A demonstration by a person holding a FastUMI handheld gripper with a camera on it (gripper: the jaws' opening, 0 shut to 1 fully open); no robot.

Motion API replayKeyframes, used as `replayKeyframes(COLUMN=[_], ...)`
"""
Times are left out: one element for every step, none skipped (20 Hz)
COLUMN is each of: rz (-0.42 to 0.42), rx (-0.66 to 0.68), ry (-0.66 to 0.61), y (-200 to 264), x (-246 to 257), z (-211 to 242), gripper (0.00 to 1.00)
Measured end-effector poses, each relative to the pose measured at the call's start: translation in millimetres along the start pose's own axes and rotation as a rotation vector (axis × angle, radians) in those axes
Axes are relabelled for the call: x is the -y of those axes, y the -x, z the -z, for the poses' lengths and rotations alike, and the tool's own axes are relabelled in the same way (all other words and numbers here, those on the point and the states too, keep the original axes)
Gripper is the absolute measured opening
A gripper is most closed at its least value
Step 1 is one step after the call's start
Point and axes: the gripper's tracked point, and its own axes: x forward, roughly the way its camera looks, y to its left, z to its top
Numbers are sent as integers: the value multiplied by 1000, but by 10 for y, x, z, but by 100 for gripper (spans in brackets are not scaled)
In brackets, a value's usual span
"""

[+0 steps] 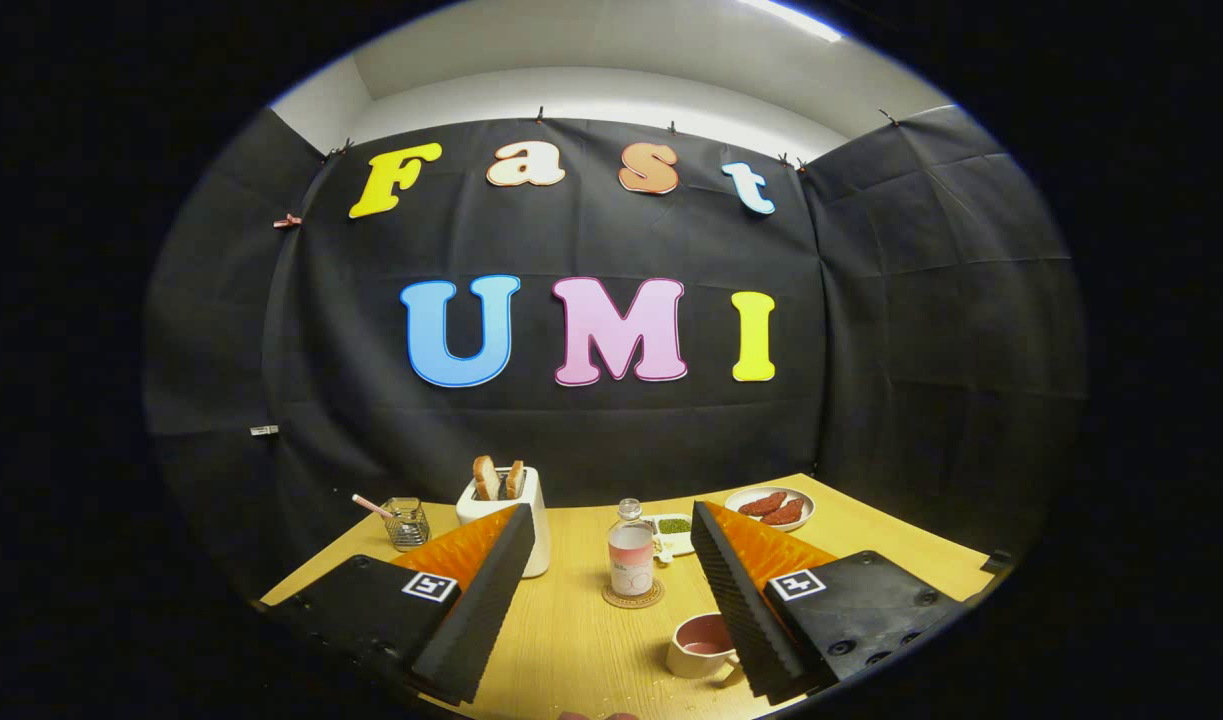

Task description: Take the bottle from table, then pour the juice into the cup, finally place the bottle on the coaster

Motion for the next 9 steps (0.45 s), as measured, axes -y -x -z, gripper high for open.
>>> replayKeyframes(rz=[0, 4, 7, 8, 7, 4, 5, 6, 1], rx=[6, 12, 11, 8, 2, -4, -9, -13, -20], ry=[0, 0, 0, 1, 3, 9, 19, 28, 33], y=[28, 61, 87, 103, 130, 151, 154, 146, 142], x=[-16, -22, -33, -53, -31, -47, -42, -31, -35], z=[-25, -37, -39, -24, 17, 46, 67, 86, 109], gripper=[97, 97, 97, 97, 97, 97, 97, 97, 97])
